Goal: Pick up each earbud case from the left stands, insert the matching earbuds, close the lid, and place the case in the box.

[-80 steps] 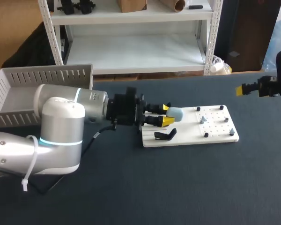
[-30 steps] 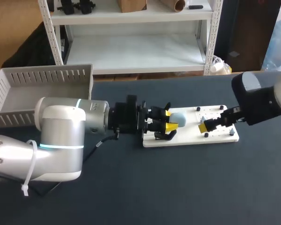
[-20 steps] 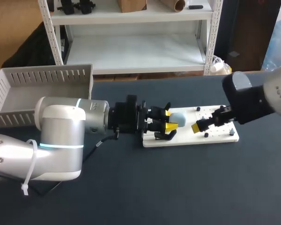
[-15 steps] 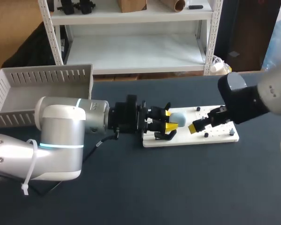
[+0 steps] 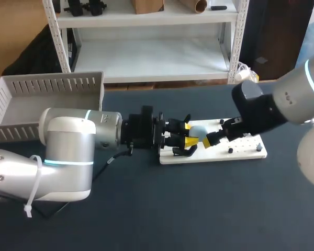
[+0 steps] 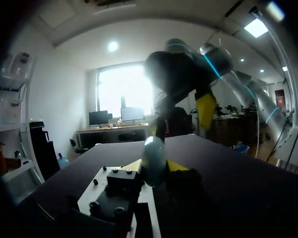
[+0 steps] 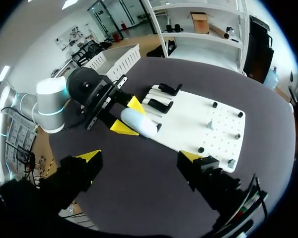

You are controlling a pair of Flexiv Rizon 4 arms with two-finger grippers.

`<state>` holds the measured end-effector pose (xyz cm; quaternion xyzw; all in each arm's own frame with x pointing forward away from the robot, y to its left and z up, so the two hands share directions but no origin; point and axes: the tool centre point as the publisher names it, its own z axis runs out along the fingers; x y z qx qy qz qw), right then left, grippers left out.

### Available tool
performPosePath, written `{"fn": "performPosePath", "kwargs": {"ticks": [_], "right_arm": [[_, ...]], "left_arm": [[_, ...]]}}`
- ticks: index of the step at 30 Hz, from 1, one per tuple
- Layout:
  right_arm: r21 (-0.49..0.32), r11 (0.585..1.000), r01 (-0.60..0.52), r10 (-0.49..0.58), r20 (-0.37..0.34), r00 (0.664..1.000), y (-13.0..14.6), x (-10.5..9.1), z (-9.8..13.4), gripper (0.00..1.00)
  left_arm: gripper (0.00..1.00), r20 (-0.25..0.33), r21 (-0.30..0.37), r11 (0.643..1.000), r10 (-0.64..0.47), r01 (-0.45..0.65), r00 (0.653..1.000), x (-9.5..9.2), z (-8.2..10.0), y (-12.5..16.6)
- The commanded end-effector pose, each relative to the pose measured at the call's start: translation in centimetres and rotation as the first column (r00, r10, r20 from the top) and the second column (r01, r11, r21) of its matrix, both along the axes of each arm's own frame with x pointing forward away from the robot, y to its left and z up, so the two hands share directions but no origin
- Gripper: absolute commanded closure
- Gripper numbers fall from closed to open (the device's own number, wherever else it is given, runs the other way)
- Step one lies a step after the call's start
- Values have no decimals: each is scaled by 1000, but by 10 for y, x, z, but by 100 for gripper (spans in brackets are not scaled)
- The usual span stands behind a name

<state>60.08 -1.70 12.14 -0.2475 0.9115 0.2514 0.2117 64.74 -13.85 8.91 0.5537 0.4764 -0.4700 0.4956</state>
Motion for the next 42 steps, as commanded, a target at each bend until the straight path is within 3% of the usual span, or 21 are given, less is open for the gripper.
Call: {"fn": "performPosePath", "kwargs": {"ticks": [1, 42], "right_arm": [[-21, 1000, 12, -12, -4, 1000, 4, 8, -5, 0], [-56, 996, 65, -67, -37, 997, 4, 31, -19, 0]], "left_arm": [[100, 2, -3, 1000, -2, 2, 1000, 1, -1, 0], [100, 2, -3, 1000, -2, 2, 1000, 1, -1, 0]]}}
